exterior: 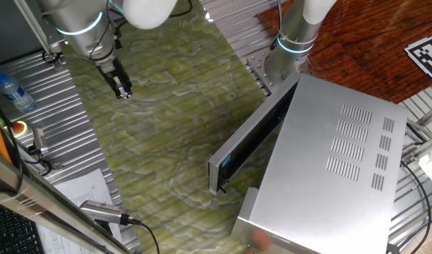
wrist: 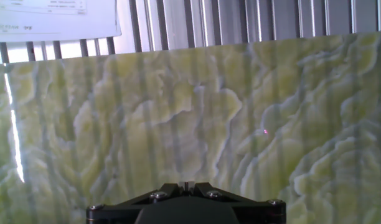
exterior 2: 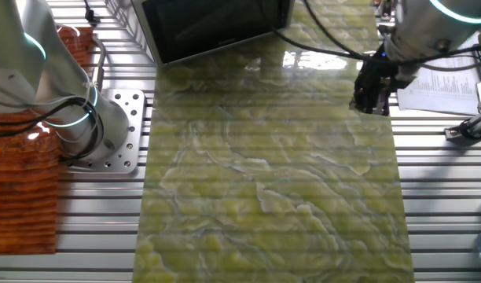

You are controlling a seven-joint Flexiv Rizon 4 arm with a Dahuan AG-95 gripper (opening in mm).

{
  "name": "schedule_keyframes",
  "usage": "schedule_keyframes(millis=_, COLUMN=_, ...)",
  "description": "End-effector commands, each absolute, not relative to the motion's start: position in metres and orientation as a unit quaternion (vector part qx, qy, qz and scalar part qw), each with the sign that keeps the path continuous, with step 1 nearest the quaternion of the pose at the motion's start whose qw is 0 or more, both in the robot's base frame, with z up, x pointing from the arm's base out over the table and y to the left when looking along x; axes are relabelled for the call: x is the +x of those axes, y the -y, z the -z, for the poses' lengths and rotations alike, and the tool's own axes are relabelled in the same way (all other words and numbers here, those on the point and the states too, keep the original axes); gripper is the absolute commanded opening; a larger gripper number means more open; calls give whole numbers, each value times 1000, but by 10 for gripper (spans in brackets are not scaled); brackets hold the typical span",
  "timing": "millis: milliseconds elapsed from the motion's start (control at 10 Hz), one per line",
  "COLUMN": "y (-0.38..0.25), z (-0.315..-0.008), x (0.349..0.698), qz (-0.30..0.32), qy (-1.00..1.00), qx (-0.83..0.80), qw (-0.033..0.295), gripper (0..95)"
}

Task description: Close the microwave door

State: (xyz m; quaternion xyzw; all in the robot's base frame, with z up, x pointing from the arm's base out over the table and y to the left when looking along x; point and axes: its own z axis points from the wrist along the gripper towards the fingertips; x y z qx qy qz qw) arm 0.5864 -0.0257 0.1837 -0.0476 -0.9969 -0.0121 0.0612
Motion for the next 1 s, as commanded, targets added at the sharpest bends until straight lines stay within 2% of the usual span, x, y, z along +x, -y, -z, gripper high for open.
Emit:
schedule_keyframes(millis=100, y=26, z=-184, x=584, qz=10, qy=998, qx=-42, qw=56, gripper=0)
schedule_keyframes(millis=1000, y=10, z=-182, x=583, qz=26, qy=997, qx=-42, qw=60, gripper=0)
